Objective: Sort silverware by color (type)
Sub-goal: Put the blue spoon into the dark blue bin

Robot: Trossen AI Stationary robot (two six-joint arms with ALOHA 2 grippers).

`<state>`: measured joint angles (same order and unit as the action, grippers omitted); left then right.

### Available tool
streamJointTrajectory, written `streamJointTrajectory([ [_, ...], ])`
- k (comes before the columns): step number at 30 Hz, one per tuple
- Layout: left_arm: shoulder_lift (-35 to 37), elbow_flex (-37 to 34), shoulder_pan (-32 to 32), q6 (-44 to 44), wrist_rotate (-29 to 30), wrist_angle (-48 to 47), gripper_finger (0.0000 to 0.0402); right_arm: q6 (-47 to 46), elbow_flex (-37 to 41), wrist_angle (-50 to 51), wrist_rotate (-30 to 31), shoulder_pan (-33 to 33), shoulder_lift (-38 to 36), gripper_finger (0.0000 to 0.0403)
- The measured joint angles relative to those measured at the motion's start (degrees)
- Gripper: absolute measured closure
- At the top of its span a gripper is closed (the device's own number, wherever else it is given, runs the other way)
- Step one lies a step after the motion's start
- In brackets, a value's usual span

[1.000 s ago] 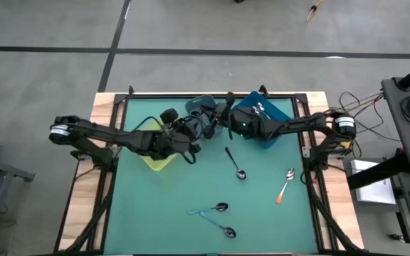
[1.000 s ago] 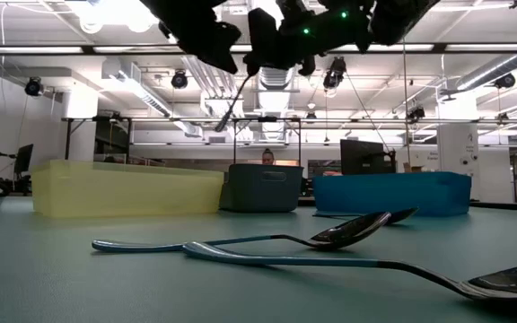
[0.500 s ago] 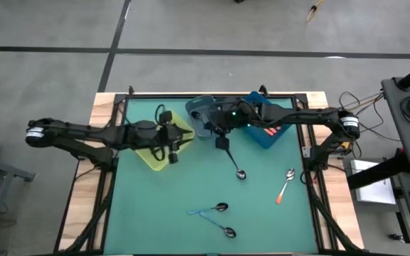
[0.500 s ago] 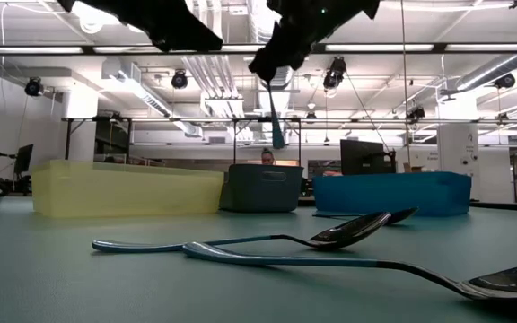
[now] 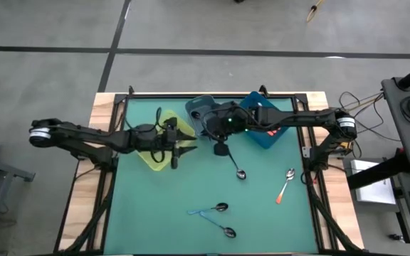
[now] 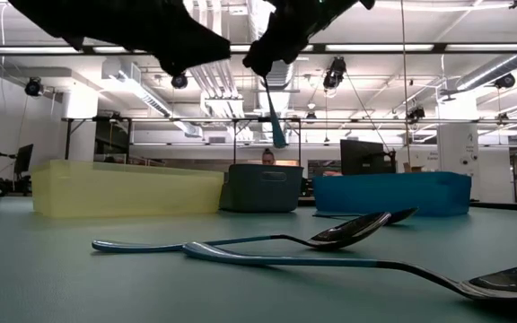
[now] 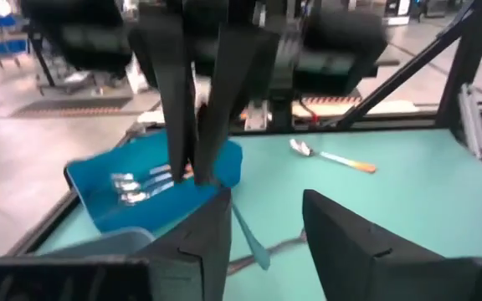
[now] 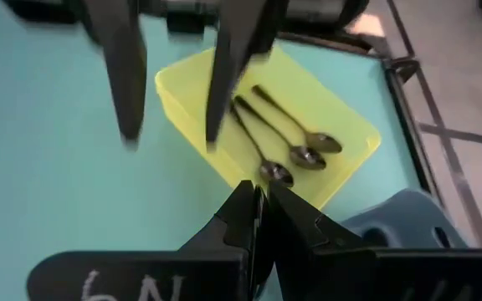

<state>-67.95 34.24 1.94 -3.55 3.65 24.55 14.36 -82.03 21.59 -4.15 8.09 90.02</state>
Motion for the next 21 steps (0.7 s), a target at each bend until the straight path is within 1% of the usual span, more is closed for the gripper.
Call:
streamJointTrajectory([
  [4,-3.9,0.3,0.3,1.1,0.1,1.4,0.0233,-0.3,-0.5,-0.5,0.1,0.0,0.0,0.0390],
  [7,-7.5,0.6,0.7,1.1,0.1,6.3,0.0205,-0.3,-0.5,-0.8,0.2,-0.2,0.0,0.0390],
  [10,-11.2,0.6,1.3,1.1,0.1,12.5,0.0187,-0.3,-0.5,-0.9,0.2,-0.4,0.0,0.0390],
  [15,-15.5,0.6,3.4,2.9,0.2,20.1,0.0184,-0.4,-0.5,-0.9,0.2,-0.5,0.0,0.0390],
  [18,-17.3,0.6,4.0,3.1,0.1,23.6,0.0193,-0.4,-0.5,-0.8,0.2,-0.6,0.0,0.0390],
  [21,-18.4,0.8,4.2,3.1,-1.2,25.8,0.0206,-0.4,-0.5,-0.9,0.2,-0.6,0.1,0.0390],
])
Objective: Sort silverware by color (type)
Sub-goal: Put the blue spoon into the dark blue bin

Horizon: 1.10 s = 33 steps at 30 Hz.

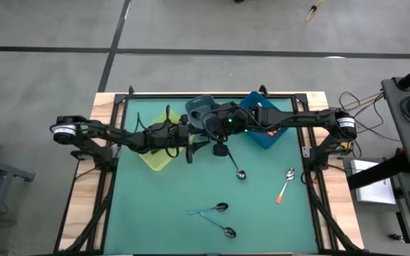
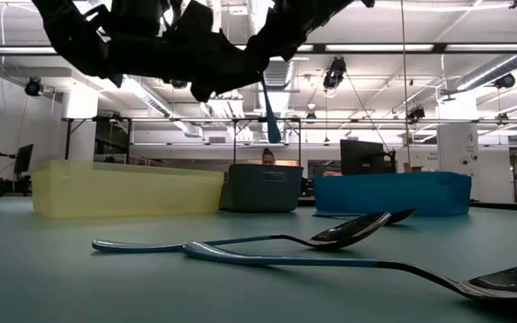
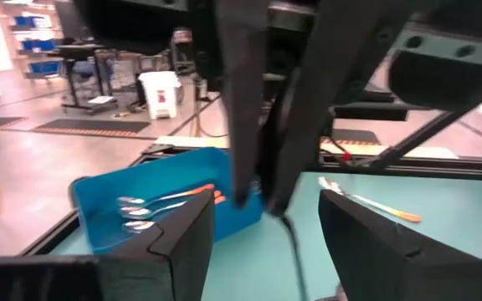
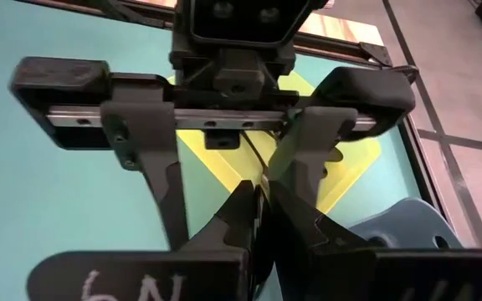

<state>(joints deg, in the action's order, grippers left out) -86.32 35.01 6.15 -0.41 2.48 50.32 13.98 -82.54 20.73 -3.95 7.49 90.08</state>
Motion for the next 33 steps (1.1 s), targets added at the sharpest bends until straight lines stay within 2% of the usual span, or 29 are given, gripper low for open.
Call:
streamJointTrajectory([
  [8,-0.8,1.7,0.0,-0.2,-1.1,0.2,0.0262,0.0,0.0,0.0,-0.1,0.0,0.0,0.0390],
  [15,-0.6,1.1,0.0,0.7,-1.5,0.2,0.0383,1.1,0.0,0.1,-0.7,-0.1,0.0,0.0384],
  [26,-0.5,1.1,0.0,1.7,-0.8,0.2,0.0400,-2.3,-0.3,0.1,1.5,0.0,-0.1,0.0281],
  [33,-0.4,0.5,0.2,3.4,4.2,1.5,0.0401,-3.1,-1.9,0.0,6.9,0.0,-1.3,0.0251],
])
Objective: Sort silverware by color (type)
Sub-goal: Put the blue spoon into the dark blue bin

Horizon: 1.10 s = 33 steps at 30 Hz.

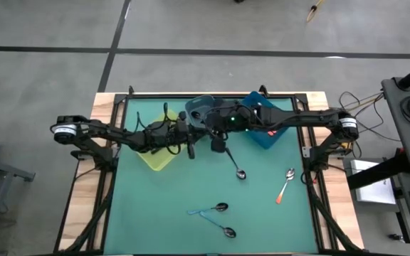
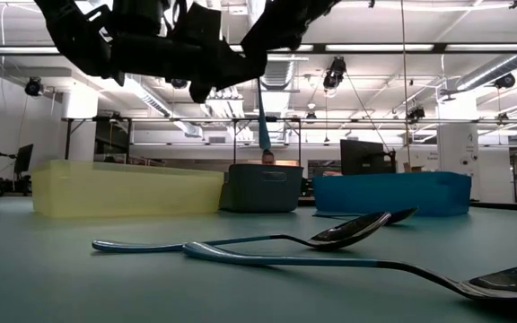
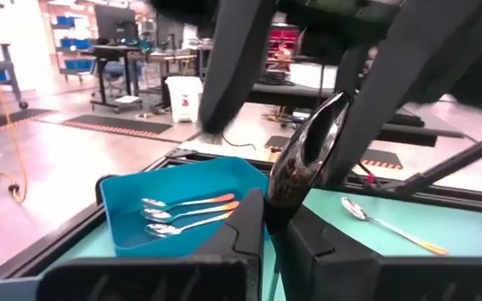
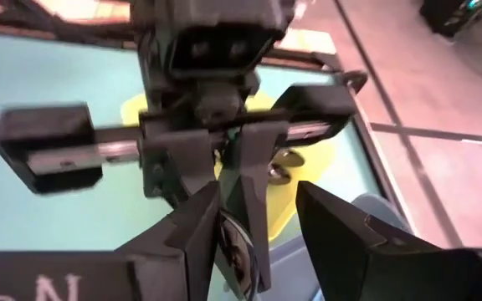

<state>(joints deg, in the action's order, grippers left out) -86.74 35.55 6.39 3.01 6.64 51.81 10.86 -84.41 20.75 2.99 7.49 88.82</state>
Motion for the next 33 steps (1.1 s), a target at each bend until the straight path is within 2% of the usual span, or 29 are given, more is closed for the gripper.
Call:
streamJointTrajectory([
  [4,0.2,0.0,0.1,0.3,3.0,0.1,0.0401,-0.6,-0.2,-0.3,1.4,0.0,-1.6,0.0255],
  [7,0.2,-0.2,0.2,0.3,3.1,-0.4,0.0401,-0.8,-0.2,-0.4,2.2,0.1,-2.8,0.0262],
  [13,1.6,-0.2,0.7,0.1,9.2,0.0,0.0401,-1.7,1.0,0.4,2.5,-0.2,-5.0,0.0266],
  [21,8.2,-0.2,2.4,-1.1,13.9,0.1,0.0401,-4.3,6.6,-1.4,12.9,-2.3,-5.9,0.0267],
  [23,9.5,-0.1,2.4,-1.1,15.8,0.3,0.0401,-4.2,9.2,-5.3,16.8,-3.2,-5.7,0.0269],
  [27,10.2,-0.1,2.4,-1.1,16.9,0.8,0.0401,-2.8,14.7,-22.0,22.6,-4.9,-3.7,0.0274],
  [33,10.0,-0.1,2.4,-1.4,16.9,1.6,0.0401,-0.8,18.7,-41.9,27.4,-5.4,1.1,0.0280],
])
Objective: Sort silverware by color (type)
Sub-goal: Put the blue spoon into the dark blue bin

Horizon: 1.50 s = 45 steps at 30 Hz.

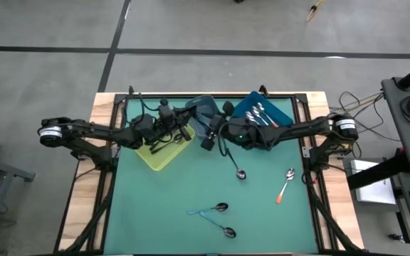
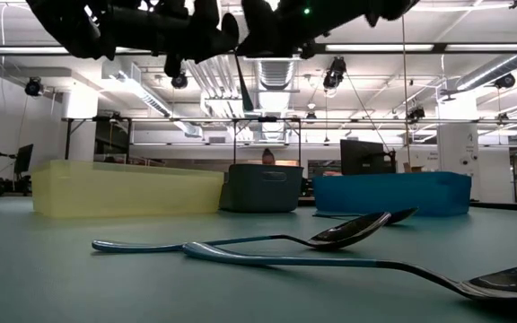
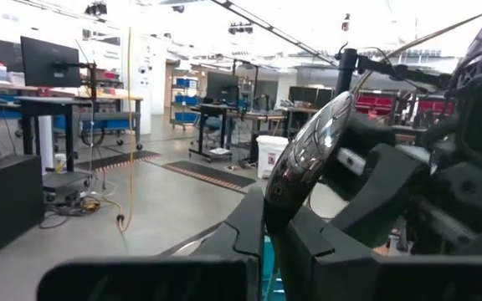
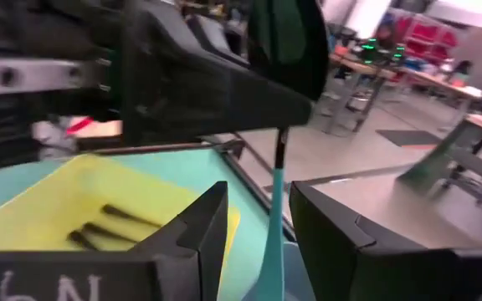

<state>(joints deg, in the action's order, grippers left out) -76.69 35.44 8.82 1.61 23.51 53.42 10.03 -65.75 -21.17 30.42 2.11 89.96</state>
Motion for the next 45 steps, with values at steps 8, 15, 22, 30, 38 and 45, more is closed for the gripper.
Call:
streamJointTrajectory([
  [8,0.0,0.0,0.0,0.0,0.0,0.1,0.0401,1.2,-1.8,-3.9,4.7,0.1,4.9,0.0290],
  [15,0.0,0.0,-0.1,0.0,-0.5,0.3,0.0401,2.6,-3.4,-4.6,7.6,0.6,6.6,0.0321],
  [22,0.0,0.0,-0.1,0.6,-1.6,0.6,0.0401,2.4,-3.5,-4.6,6.8,0.9,6.7,0.0385],
  [30,0.0,0.0,-0.1,0.4,-1.7,-0.1,0.0381,0.9,-4.4,-1.4,6.8,0.9,6.4,0.0391],
  [38,3.7,0.0,-0.1,-5.3,-2.0,-5.2,0.0279,-5.4,-10.6,13.9,6.9,2.4,5.8,0.0395],
  [45,11.8,0.0,0.1,-12.6,1.0,-15.4,0.0210,-15.1,-18.6,31.1,-3.7,8.2,5.8,0.0395],
])
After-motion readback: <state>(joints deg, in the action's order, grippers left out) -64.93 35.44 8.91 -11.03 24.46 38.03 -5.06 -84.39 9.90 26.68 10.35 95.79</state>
